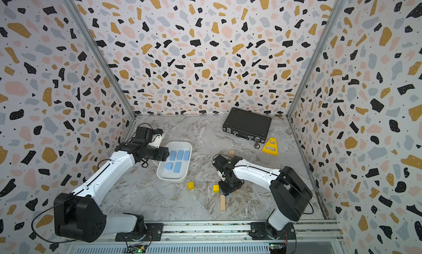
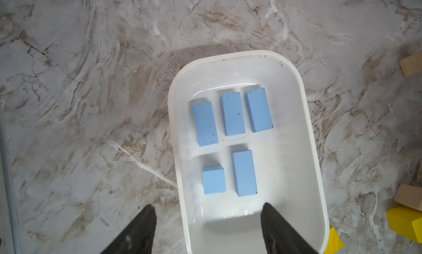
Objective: Pick out the blue building blocks
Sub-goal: Pick up the building block from the center of the board.
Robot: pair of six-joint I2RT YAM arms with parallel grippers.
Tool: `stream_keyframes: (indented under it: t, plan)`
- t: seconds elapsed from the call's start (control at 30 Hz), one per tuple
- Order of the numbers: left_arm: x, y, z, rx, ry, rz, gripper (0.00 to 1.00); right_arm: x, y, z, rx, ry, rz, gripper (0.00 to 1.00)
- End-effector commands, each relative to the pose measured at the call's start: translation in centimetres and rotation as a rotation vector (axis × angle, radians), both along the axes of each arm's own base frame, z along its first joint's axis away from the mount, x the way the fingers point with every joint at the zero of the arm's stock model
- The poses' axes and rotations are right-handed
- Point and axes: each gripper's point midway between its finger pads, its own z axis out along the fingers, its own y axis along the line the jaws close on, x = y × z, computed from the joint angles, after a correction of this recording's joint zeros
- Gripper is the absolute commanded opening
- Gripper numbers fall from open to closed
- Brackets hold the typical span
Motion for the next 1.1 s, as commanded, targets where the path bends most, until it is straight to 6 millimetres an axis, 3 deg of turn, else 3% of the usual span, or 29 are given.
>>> stream_keyframes:
  t: [0.0, 0.2, 0.47, 0.63, 0.83, 1.03, 1.07]
  plan:
    - [0.2, -0.1, 0.5, -0.028, -0.025, 0.006, 0.73, 0.5, 0.9, 0.6, 0.011, -0.016, 0.025, 0.51]
    - [0.3, -0.1, 0.4, -0.032, -0.022, 0.007, 0.74, 0.7, 0.8, 0.0, -0.03, -0.016, 0.049, 0.48]
    - [0.3, 0.1, 0.4, -0.032, -0.024, 0.015, 0.73, 0.9, 0.2, 0.0, -0.077, -0.02, 0.056, 0.33]
    - [0.4, 0.4, 0.3, -0.027, -0.028, 0.025, 0.74, 1.0, 0.1, 0.8, -0.075, -0.038, 0.053, 0.29]
    - [0.4, 1.5, 0.4, -0.033, -0.041, 0.072, 0.77, 2.6, 0.9, 4.7, -0.038, -0.128, 0.04, 0.29]
    - [0.4, 3.2, 0.4, -0.062, -0.053, 0.14, 0.8, 5.0, 5.0, 9.2, 0.082, -0.225, 0.057, 0.29]
    - [0.4, 3.7, 0.3, -0.065, -0.053, 0.158, 0.84, 5.4, 5.9, 9.6, 0.092, -0.232, 0.074, 0.29]
